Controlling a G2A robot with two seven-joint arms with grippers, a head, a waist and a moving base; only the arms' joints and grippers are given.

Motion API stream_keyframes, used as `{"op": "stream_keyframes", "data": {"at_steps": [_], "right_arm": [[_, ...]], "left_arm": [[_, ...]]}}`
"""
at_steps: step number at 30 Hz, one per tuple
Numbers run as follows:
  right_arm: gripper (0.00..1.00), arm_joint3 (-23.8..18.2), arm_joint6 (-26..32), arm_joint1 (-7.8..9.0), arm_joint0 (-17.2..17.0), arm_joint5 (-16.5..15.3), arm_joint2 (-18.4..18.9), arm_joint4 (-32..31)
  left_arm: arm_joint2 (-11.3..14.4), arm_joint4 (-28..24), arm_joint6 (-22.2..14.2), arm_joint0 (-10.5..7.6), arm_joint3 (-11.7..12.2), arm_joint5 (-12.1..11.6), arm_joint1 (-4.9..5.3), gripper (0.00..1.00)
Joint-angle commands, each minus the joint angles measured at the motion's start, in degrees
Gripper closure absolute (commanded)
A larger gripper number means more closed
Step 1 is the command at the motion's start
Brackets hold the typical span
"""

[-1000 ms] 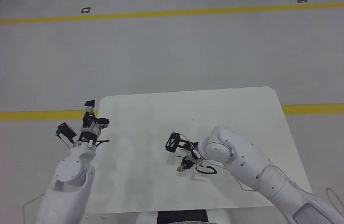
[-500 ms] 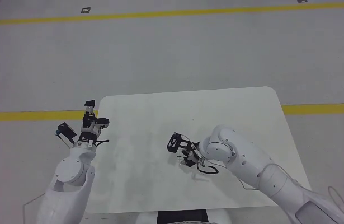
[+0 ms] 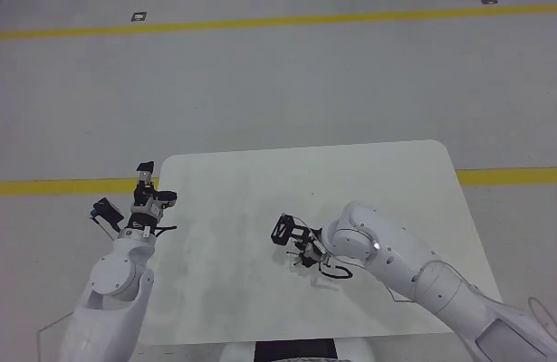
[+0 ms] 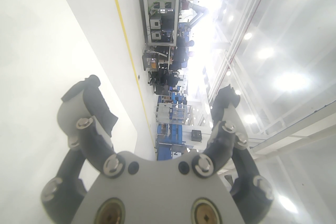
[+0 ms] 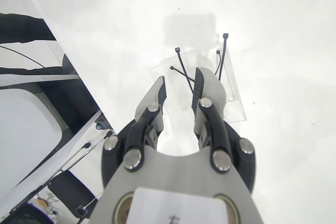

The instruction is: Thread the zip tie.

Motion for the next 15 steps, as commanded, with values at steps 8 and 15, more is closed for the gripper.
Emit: {"op": "stream_keyframes", "data": {"at_steps": [8,15], "right_arm": [[0.81,2.0,-0.5,-0.58,0.8,0.0,-1.1,-0.3],[0.85,2.5,-1.1,-0.77,1.3,0.0,-1.9,-0.1]], "left_arm": [[0.0,0.0,0.0,0.0,0.0,0.0,0.0,0.0],[0.0,0.0,0.0,0.0,0.0,0.0,0.0,0.0]]}}
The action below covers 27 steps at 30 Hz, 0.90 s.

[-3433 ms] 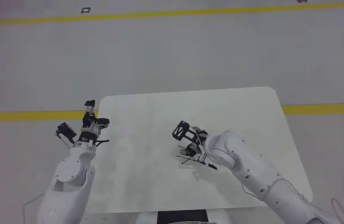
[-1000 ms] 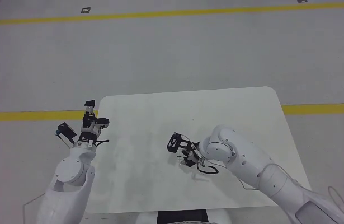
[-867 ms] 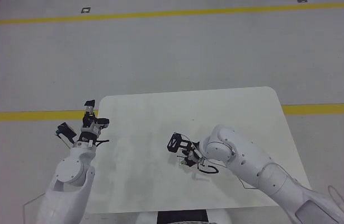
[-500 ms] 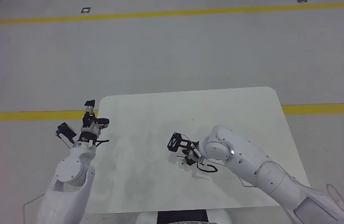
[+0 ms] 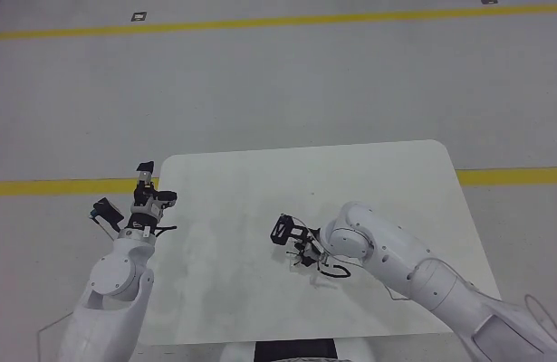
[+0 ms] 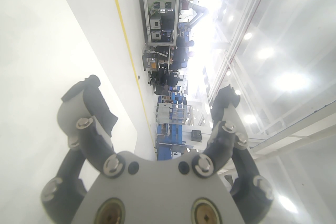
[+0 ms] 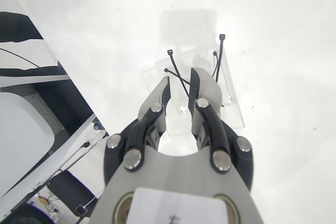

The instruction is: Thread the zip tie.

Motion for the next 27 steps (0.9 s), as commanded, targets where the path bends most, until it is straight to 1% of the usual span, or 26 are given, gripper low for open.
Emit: {"op": "stream_keyframes", "data": {"at_steps": [1,4,13,27], "right_arm": [[0.85,0.2,-0.2,-0.05,0.2,0.0,-0.3,0.1],[0.84,0.4,-0.4,-0.12,0.5,0.0,-0.8,0.4],[0.86,1.3,-1.3,-0.34,1.9,0.0,-2.6,1.4],[0.87,3.4,-1.9,-0.76,3.4,0.0,-4.3,2.4]], "left_arm": [[0.0,0.0,0.0,0.0,0.0,0.0,0.0,0.0],[0.0,0.0,0.0,0.0,0.0,0.0,0.0,0.0],[0.0,0.0,0.0,0.0,0.0,0.0,0.0,0.0],[0.0,0.0,0.0,0.0,0.0,0.0,0.0,0.0]]}}
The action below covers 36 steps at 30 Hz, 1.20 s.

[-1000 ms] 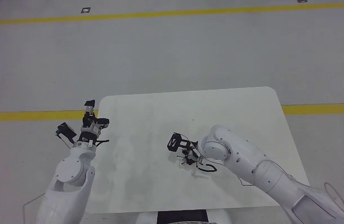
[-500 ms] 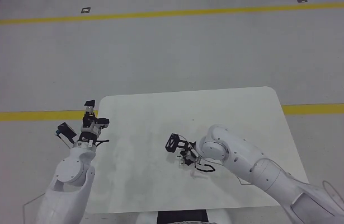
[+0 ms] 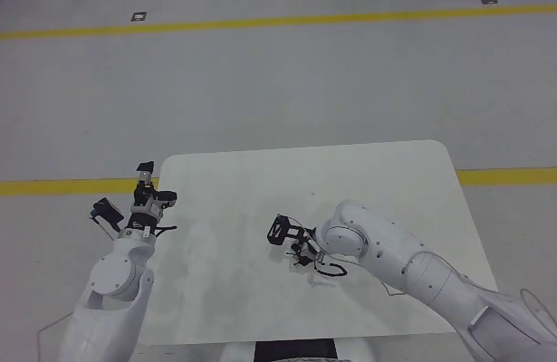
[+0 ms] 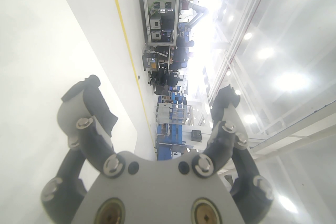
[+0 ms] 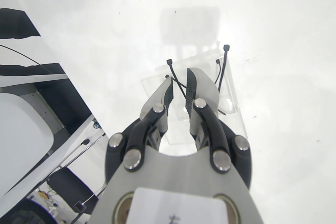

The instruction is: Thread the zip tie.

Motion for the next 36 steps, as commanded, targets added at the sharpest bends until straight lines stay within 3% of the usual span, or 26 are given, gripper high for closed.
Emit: {"op": "stream_keyframes", "data": {"at_steps": [1,4,14,24,30,36], "right_arm": [[0.87,0.2,-0.1,-0.06,0.1,0.0,-0.1,0.0],[1.0,0.6,-0.1,-0.14,0.2,0.0,-0.3,0.0],[1.0,-0.1,0.2,0.12,-0.1,0.2,1.2,0.4],[1.0,-7.6,1.6,3.16,-3.7,0.1,9.5,5.4],[1.0,-11.2,0.1,4.6,-6.5,1.7,15.2,11.6],[1.0,-11.4,-0.4,4.83,-7.1,1.6,16.3,13.6]], "left_arm": [[0.0,0.0,0.0,0.0,0.0,0.0,0.0,0.0],[0.0,0.0,0.0,0.0,0.0,0.0,0.0,0.0],[0.0,0.0,0.0,0.0,0.0,0.0,0.0,0.0],[0.0,0.0,0.0,0.0,0.0,0.0,0.0,0.0],[0.0,0.0,0.0,0.0,0.0,0.0,0.0,0.0],[0.0,0.0,0.0,0.0,0.0,0.0,0.0,0.0]]}}
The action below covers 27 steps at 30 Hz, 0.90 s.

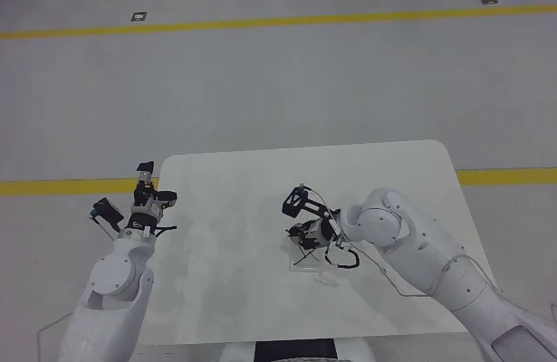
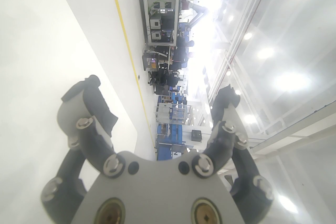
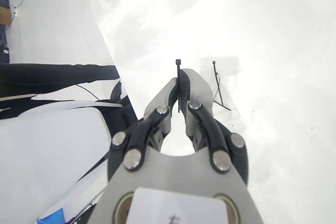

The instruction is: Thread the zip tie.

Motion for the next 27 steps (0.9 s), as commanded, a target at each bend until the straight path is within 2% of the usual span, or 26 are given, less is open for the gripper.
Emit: {"op": "stream_keyframes", "data": {"at_steps": [1,7,10,12,13,14,17,19,21,22,27], "right_arm": [[1.0,0.0,0.0,-0.01,0.0,0.0,0.0,-0.1],[1.0,0.0,-1.2,-0.06,-0.4,0.3,-0.1,0.1],[1.0,1.3,-5.2,-0.64,-0.3,3.5,0.5,4.8],[1.0,2.7,-7.3,-1.23,0.5,4.6,0.8,10.0],[1.0,3.3,-8.2,-1.5,0.8,4.8,0.8,12.2],[1.0,4.7,-9.0,-1.84,1.4,5.5,0.9,14.6],[1.0,7.6,-8.9,-2.71,3.7,6.8,0.1,18.4],[1.0,10.4,-9.1,-3.57,5.5,7.4,-0.7,22.2],[1.0,12.9,-9.5,-4.48,7.4,7.7,-1.7,24.7],[1.0,14.0,-9.9,-4.89,8.1,7.6,-2.1,26.0],[1.0,14.0,-9.9,-4.89,8.1,7.6,-2.1,26.0]], "left_arm": [[0.0,0.0,0.0,0.0,0.0,0.0,0.0,0.0],[0.0,0.0,0.0,0.0,0.0,0.0,0.0,0.0],[0.4,0.9,-1.8,-0.88,0.6,-1.1,-0.01,0.0],[0.4,4.6,-5.0,-1.36,1.2,-3.1,0.22,0.0],[0.5,9.4,-7.1,-1.49,1.0,-5.4,0.5,0.0],[0.4,14.9,-9.2,-1.29,1.7,-9.2,0.79,0.0],[0.4,18.7,-11.8,-1.12,3.8,-14.8,1.0,0.0],[0.3,23.5,-14.4,-1.3,5.2,-19.5,1.31,0.0],[0.8,27.7,-18.4,-1.78,4.4,-19.5,1.69,0.0],[0.8,27.7,-18.4,-1.78,4.4,-19.5,1.69,0.0],[0.8,27.7,-18.4,-1.78,4.4,-19.5,1.69,0.0]]}}
